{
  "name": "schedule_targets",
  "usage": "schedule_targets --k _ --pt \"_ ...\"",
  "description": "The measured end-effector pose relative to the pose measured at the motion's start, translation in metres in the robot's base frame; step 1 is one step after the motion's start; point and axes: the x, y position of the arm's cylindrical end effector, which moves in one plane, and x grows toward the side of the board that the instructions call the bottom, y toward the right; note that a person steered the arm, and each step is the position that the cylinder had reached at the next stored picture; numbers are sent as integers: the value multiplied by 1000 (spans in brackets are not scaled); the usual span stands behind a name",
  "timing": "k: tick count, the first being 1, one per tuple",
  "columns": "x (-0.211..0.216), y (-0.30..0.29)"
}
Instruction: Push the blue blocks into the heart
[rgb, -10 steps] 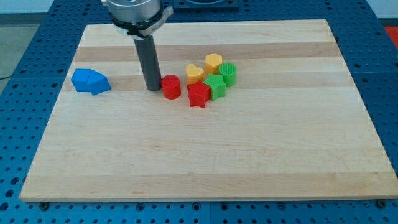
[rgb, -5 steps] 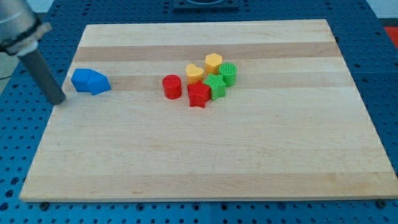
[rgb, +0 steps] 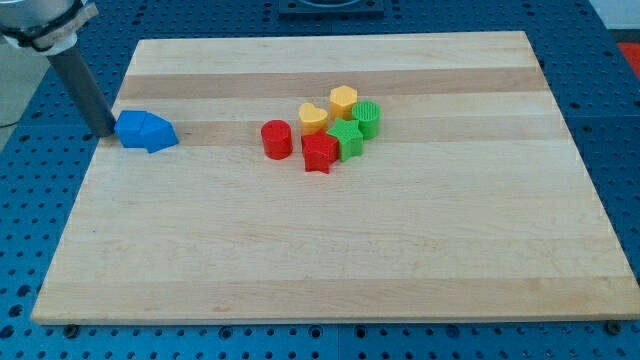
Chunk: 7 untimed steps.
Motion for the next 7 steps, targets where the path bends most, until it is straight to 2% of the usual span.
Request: schedule_targets --k 2,3,5,7 --pt "21 62" --pt "8 89" --pt "-30 100" --pt "-33 136"
